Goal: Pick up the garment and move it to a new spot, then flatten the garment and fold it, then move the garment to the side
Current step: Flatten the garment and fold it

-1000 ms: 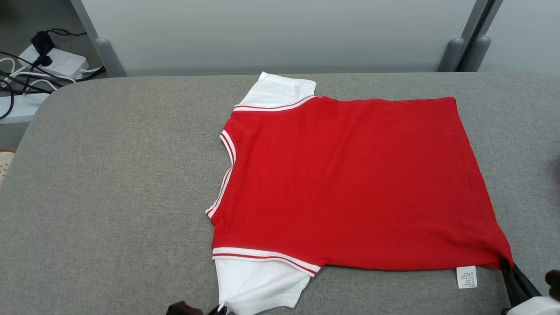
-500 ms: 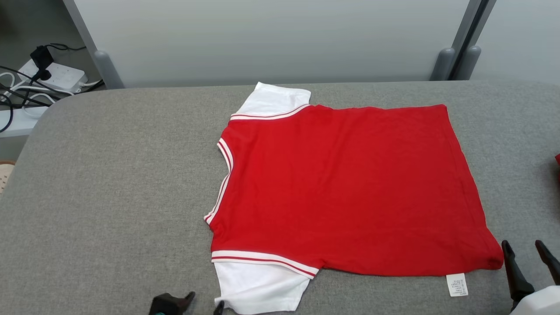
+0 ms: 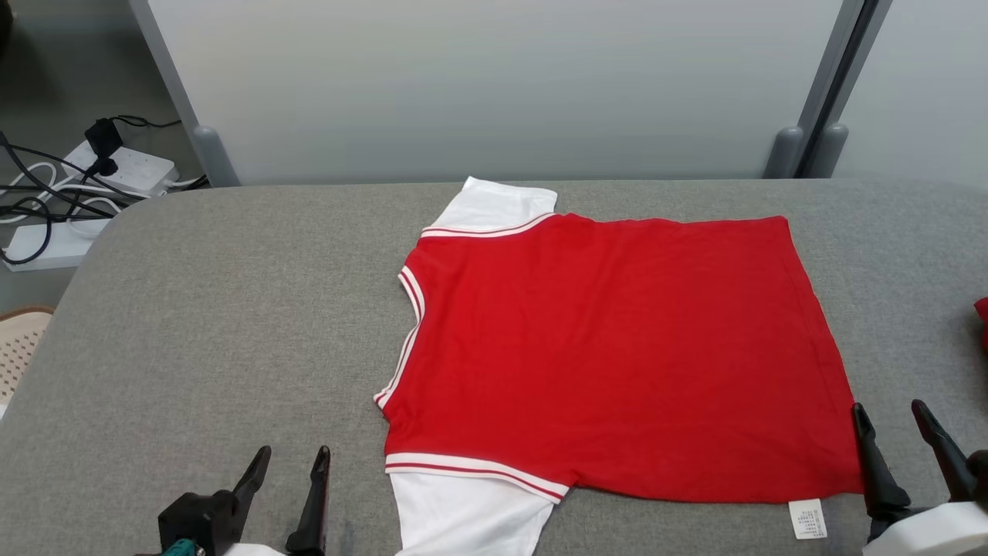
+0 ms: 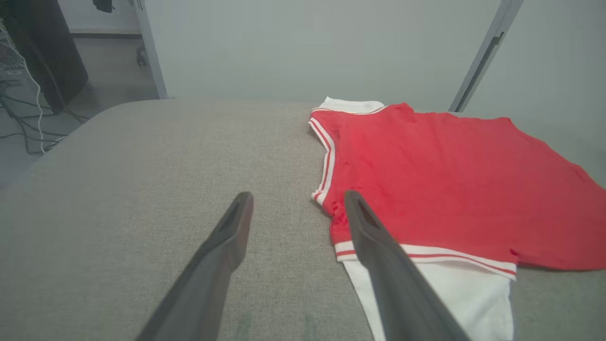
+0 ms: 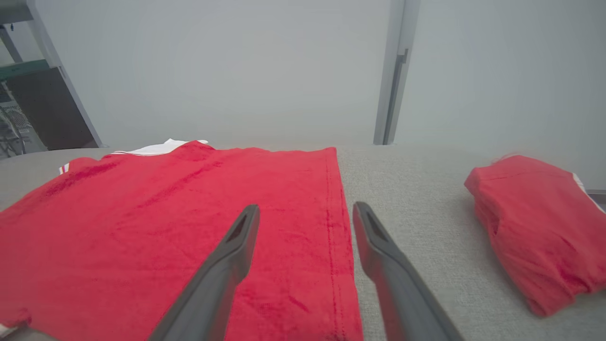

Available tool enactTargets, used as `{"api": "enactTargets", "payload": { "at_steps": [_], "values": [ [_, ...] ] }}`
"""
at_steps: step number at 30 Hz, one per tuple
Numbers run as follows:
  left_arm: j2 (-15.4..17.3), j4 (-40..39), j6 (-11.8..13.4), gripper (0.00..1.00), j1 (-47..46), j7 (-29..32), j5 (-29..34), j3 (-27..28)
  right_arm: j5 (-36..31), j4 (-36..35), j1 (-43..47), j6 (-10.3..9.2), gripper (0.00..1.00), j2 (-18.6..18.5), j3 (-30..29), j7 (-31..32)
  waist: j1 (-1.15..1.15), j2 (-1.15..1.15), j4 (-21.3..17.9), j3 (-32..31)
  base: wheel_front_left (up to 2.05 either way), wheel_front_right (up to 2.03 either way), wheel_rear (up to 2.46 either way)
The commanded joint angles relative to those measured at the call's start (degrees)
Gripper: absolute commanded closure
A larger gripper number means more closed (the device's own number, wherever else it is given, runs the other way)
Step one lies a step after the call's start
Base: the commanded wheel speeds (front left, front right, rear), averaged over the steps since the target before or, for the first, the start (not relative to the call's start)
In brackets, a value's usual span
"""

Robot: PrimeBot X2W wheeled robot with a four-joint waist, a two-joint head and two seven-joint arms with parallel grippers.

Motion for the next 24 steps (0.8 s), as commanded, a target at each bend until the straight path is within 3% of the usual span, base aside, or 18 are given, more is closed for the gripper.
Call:
{"api": "enactTargets", "payload": {
  "at_steps": [1, 6, 13, 24],
  "values": [
    [0.14, -2.21, 0.1, 0.0, -1.16, -1.7, -0.69, 2.7, -0.13, -2.46, -0.3, 0.17, 0.0, -1.03, 1.49, -0.78, 0.0, 0.0, 0.08, -0.19, 0.0, 0.0, 0.0],
    [-2.73, -5.77, 0.14, 0.0, 0.13, -6.64, -1.92, 5.92, -0.48, -8.56, 0.92, 0.17, 0.0, 1.27, 1.86, -0.78, 0.0, 0.0, -0.18, -0.59, 0.0, 0.0, 0.0],
    [-5.56, -8.44, 0.03, 0.0, 2.55, -7.94, 3.6, 8.57, -0.57, -14.29, 3.74, 0.17, 0.0, 3.86, 3.62, -0.78, 0.0, 0.0, -0.98, -1.31, 0.0, 0.0, 0.0],
    [-10.94, -7.46, -4.67, 0.0, 7.35, -7.98, 10.98, 12.32, -0.72, -17.36, 6.46, 0.17, 0.0, 4.27, 5.71, -0.78, 0.0, 0.0, -1.64, -2.42, 0.0, 0.0, 0.0]
  ]
}}
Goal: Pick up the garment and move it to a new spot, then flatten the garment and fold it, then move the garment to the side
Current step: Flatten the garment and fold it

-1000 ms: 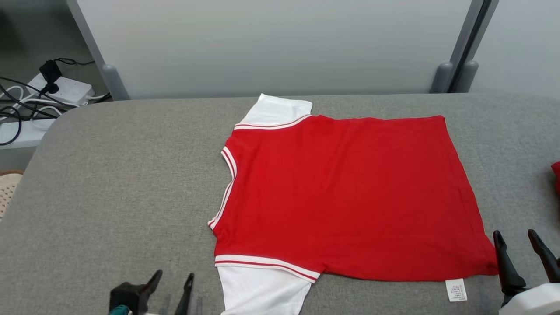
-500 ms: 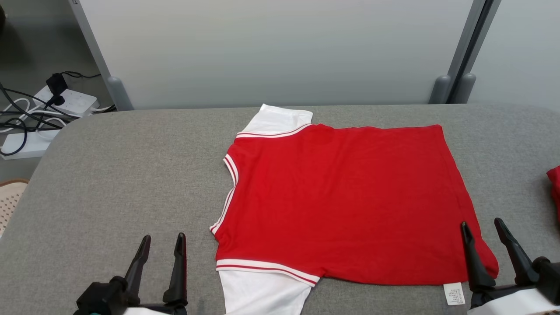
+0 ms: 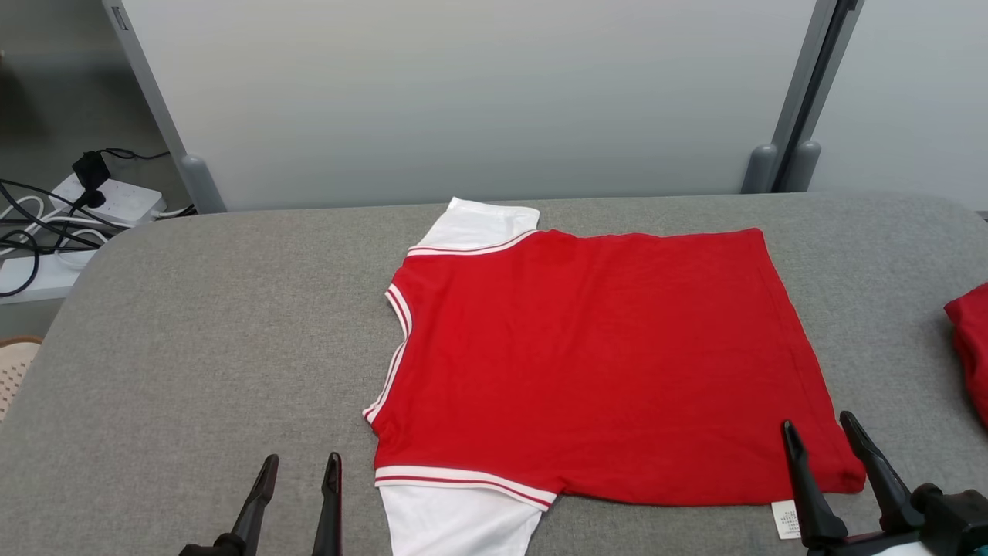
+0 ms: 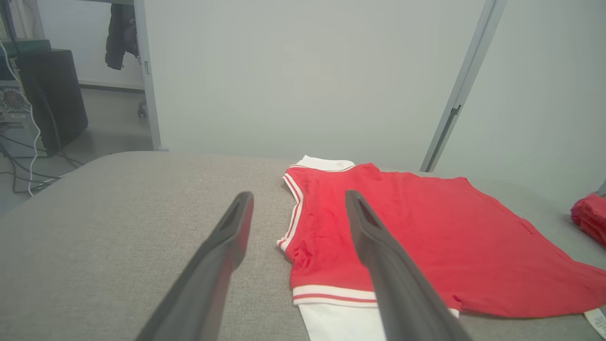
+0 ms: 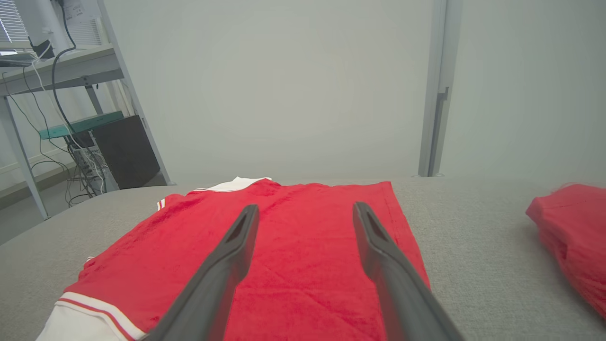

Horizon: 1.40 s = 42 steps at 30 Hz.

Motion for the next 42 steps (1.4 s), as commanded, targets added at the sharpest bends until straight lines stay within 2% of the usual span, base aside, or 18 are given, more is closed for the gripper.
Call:
{"api": "enactTargets", "payload": {
  "at_steps": [1, 14, 20, 23, 27, 33, 42],
  "values": [
    [-0.44, -0.96, -0.84, 0.0, -1.44, -0.74, 1.03, 2.84, -0.32, -1.96, -0.46, 0.18, 0.0, -1.03, 0.95, -0.77, 0.0, 0.0, 0.05, -0.1, 0.0, 0.0, 0.0],
    [-4.15, 0.25, -5.25, 0.0, -0.24, -0.75, 6.08, 7.27, 0.19, -2.15, 0.81, 0.18, 0.0, -0.65, 0.76, -0.77, 0.0, 0.0, 0.16, -0.5, 0.0, 0.0, 0.0],
    [-5.09, 2.73, -7.91, 0.0, 0.14, -0.75, 6.41, 7.06, 0.42, -2.14, 0.84, 0.18, 0.0, -0.79, 0.69, -0.77, 0.0, 0.0, 0.24, -0.37, 0.0, 0.0, 0.0],
    [-5.0, 5.91, -9.72, 0.0, 0.38, 1.5, 5.41, 5.35, 0.56, -2.07, 0.81, 0.18, 0.0, -0.88, 0.66, -0.77, 0.0, 0.0, 0.2, -0.26, 0.0, 0.0, 0.0],
    [-4.59, 8.55, -11.15, 0.0, 0.53, 7.46, 4.36, 3.19, 0.77, -2.21, 0.72, 0.18, 0.0, -0.9, 0.55, -0.77, 0.0, 0.0, 0.14, 0.11, 0.0, 0.0, 0.0],
    [-4.18, 11.02, -11.07, 0.0, 0.45, 14.39, 3.72, 1.45, 0.85, -2.4, 0.5, 0.18, 0.0, -0.97, 0.62, -0.77, 0.0, 0.0, -0.27, 1.11, 0.0, 0.0, 0.0],
    [-4.37, 14.54, -11.0, 0.0, -1.01, 16.53, 3.19, 0.43, 1.14, -2.39, -0.02, 0.18, 0.0, -1.42, 0.83, -0.77, 0.0, 0.0, -1.33, 2.1, 0.0, 0.0, 0.0]
  ]
}}
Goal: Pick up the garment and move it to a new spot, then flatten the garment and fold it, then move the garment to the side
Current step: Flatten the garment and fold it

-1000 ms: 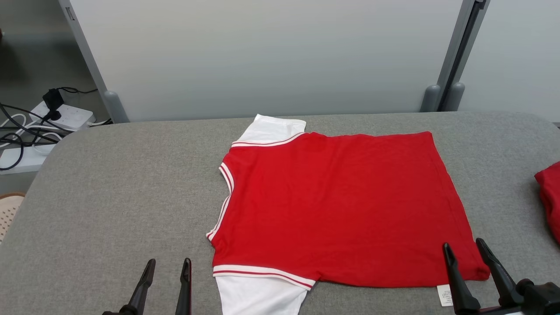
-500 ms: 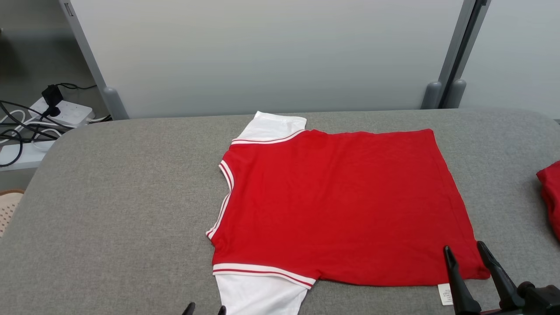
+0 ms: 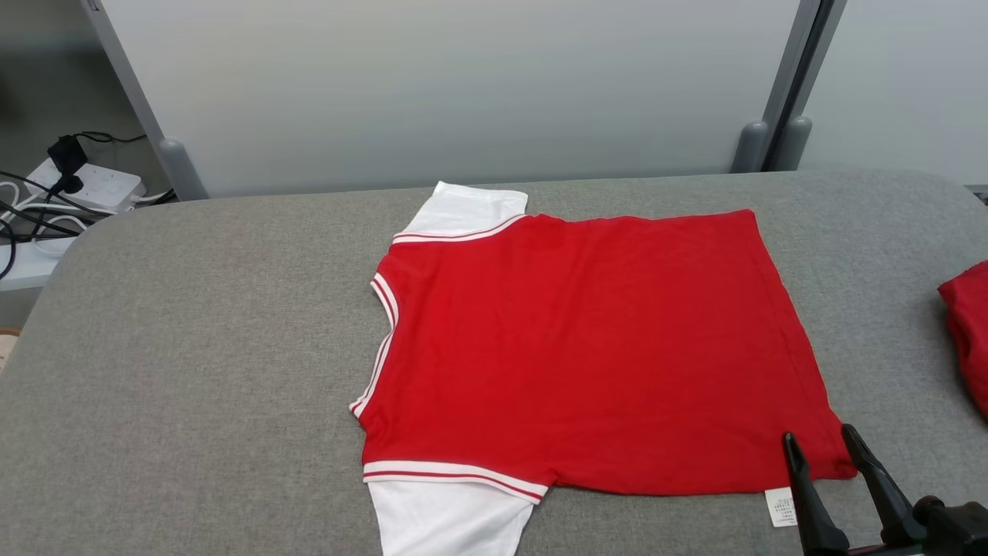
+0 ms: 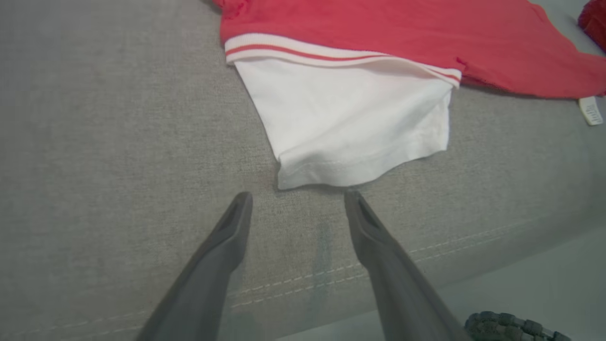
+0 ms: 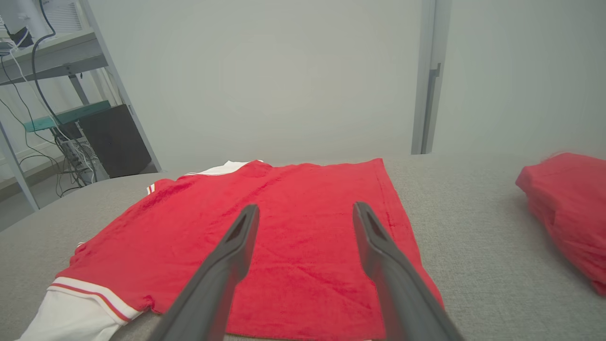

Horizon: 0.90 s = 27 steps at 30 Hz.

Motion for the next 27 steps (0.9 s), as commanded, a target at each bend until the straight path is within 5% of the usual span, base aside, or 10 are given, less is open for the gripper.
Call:
{"api": "enactTargets", "payload": {
  "at_steps": [1, 4, 9, 16, 21, 25, 26, 27],
  "values": [
    [-0.05, -0.41, 0.07, 0.0, -3.03, -0.09, -0.57, 1.58, 0.57, -1.87, -1.98, 0.18, 0.0, -1.56, 0.91, -0.75, 0.0, 0.0, -0.29, 0.14, 0.0, 0.0, 0.0],
    [-0.21, 0.43, 0.2, 0.0, -3.44, -0.32, -0.64, 1.4, 0.73, -1.87, -2.01, 0.18, 0.0, -1.77, 0.79, -0.75, 0.0, 0.0, -0.57, 0.25, 0.0, 0.0, 0.0],
    [-0.39, 2.64, 0.58, 0.16, -4.78, -1.29, -0.36, 1.19, 0.85, -1.89, -2.09, 0.18, 0.0, -2.13, 0.86, -0.75, 0.0, 0.0, -0.96, 0.29, 0.0, 0.0, 0.0],
    [-0.75, 5.34, 0.77, 0.14, -6.5, -2.69, -0.22, 0.82, 0.97, -1.94, -2.33, 0.18, 0.0, -2.76, 0.87, -0.75, 0.0, 0.0, -1.49, 0.42, 0.0, 0.0, 0.0],
    [-0.98, 7.14, 0.4, 0.51, -7.7, -3.53, -0.45, 0.41, 1.01, -1.95, -2.29, 0.18, 0.0, -3.24, 0.71, -0.75, 0.0, 0.0, -1.86, 0.73, 0.0, 0.0, 0.0],
    [-1.07, 8.45, -0.04, 0.65, -8.89, -4.42, -0.56, 0.12, 1.11, -1.97, -2.44, 0.18, 0.0, -3.48, 0.68, -0.76, 0.0, 0.0, -2.08, 1.18, 0.0, 0.0, 0.0],
    [-1.08, 8.63, -0.15, 0.74, -9.15, -4.72, -0.53, 0.02, 1.13, -1.92, -2.47, 0.18, 0.0, -3.51, 0.72, -0.76, 0.0, 0.0, -2.14, 1.27, 0.0, 0.0, 0.0],
    [-1.07, 8.86, -0.26, 0.94, -9.34, -4.81, -0.53, -0.11, 1.2, -1.85, -2.5, 0.18, 0.0, -3.49, 0.71, -0.76, 0.0, 0.0, -2.21, 1.35, 0.0, 0.0, 0.0]
  ]
}}
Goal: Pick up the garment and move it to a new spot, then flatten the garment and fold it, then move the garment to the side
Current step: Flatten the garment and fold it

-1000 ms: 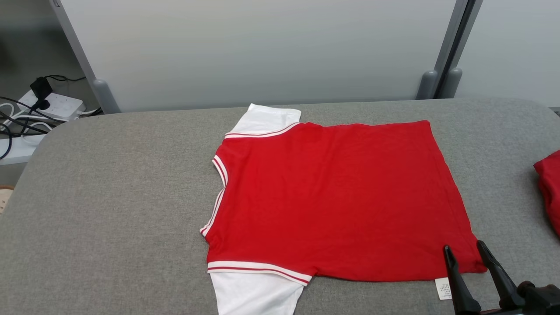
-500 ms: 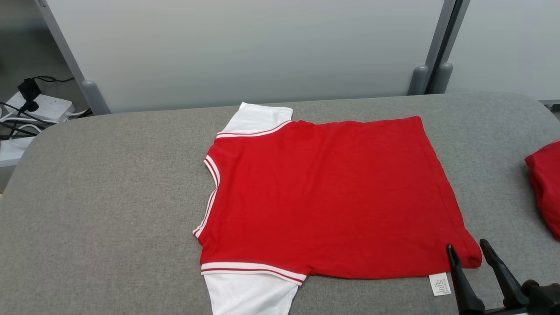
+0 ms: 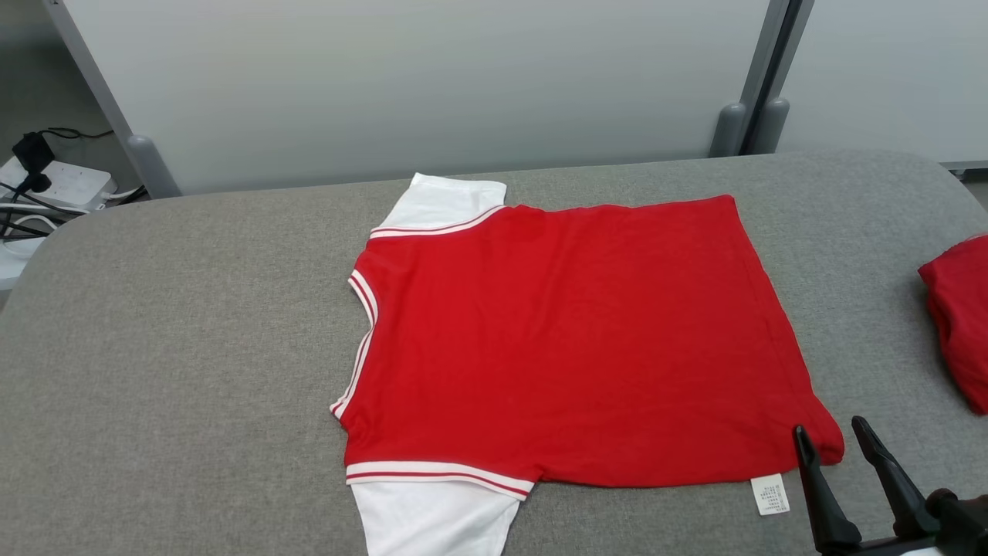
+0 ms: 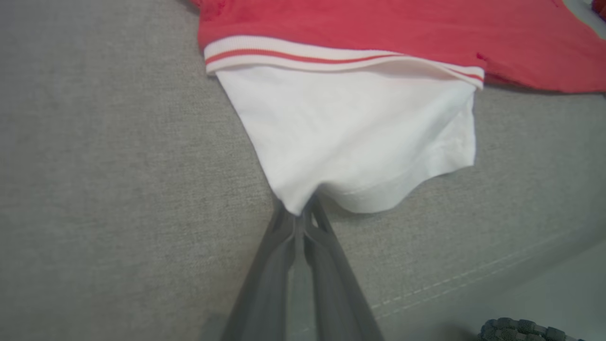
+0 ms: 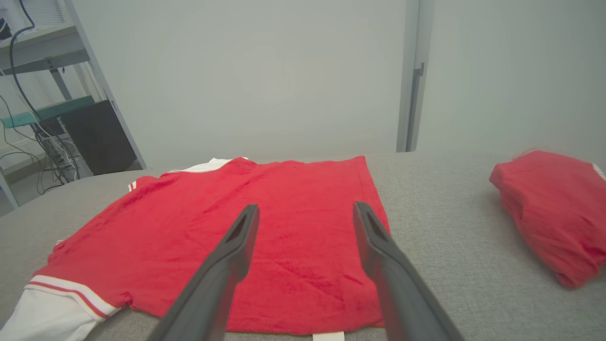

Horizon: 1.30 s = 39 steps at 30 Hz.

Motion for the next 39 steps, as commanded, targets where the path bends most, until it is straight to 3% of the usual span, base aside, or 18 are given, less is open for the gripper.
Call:
{"api": "enactTargets", "payload": {
  "at_steps": [1, 8, 11, 18, 31, 34, 35, 36, 38, 39],
  "values": [
    [-0.27, -0.78, -0.5, 1.0, -3.08, -0.54, -0.3, 1.41, 0.66, -1.52, -2.09, 0.18, 0.0, -1.61, 0.73, -0.77, 0.0, 0.0, -0.09, 0.1, 0.0, 0.0, 0.0],
    [0.5, -2.52, -2.15, 1.0, -2.15, 3.02, -1.34, -0.06, 0.19, 3.03, -1.79, 0.18, 0.0, -1.54, -2.09, -0.77, 0.0, 0.0, 0.0, 0.37, 0.0, 0.0, 0.0],
    [1.76, -6.37, -2.61, 1.0, -1.27, 6.47, -1.88, -0.54, 3.09, 6.5, -2.55, 0.18, 0.0, -0.78, -3.43, -0.77, 0.0, 0.0, 0.69, 0.87, 0.0, 0.0, 0.0],
    [5.23, -17.96, -2.03, 1.0, 0.9, 14.2, -2.6, -0.7, 7.0, 17.74, -7.16, 0.18, 0.0, -3.19, -3.07, -0.37, 0.0, 0.0, 2.2, 2.26, 0.0, 0.0, 0.0],
    [7.74, -29.26, -0.53, 1.0, 2.93, 21.2, -2.76, -1.58, 16.45, 29.09, -14.93, 0.18, 0.01, -7.42, 3.6, 4.91, 0.0, 0.0, 3.79, 4.07, 0.0, 0.0, 0.0],
    [8.25, -30.8, -0.32, 1.0, 2.85, 22.03, -2.7, -1.67, 18.42, 31.89, -16.31, 0.18, 0.33, -8.3, 6.02, 4.09, 0.0, 0.0, 4.43, 4.64, 0.0, 0.0, 0.0],
    [8.32, -31.11, -0.28, 1.0, 2.83, 22.19, -2.73, -1.69, 18.72, 32.6, -16.54, 0.18, 0.53, -8.49, 6.63, 3.93, 0.0, 0.0, 4.59, 4.76, 0.0, 0.0, 0.0],
    [8.42, -31.4, -0.22, 1.0, 2.81, 22.34, -2.74, -1.68, 18.93, 33.21, -16.76, 0.18, 0.62, -8.65, 7.27, 3.68, 0.0, 0.0, 4.71, 4.85, 0.0, 0.0, 0.0],
    [8.61, -32.02, -0.11, 1.0, 2.79, 22.64, -2.78, -1.67, 19.5, 34.26, -17.04, 0.18, 0.93, -8.78, 8.17, 3.1, 0.0, 0.0, 4.94, 5.03, 0.0, 0.0, 0.0],
    [8.73, -32.38, -0.04, 1.0, 2.74, 22.71, -2.73, -1.64, 19.69, 34.68, -17.13, 0.18, 1.0, -8.89, 8.58, 2.8, 0.0, 0.0, 5.02, 5.11, 0.0, 0.0, 0.0]
  ]
}}
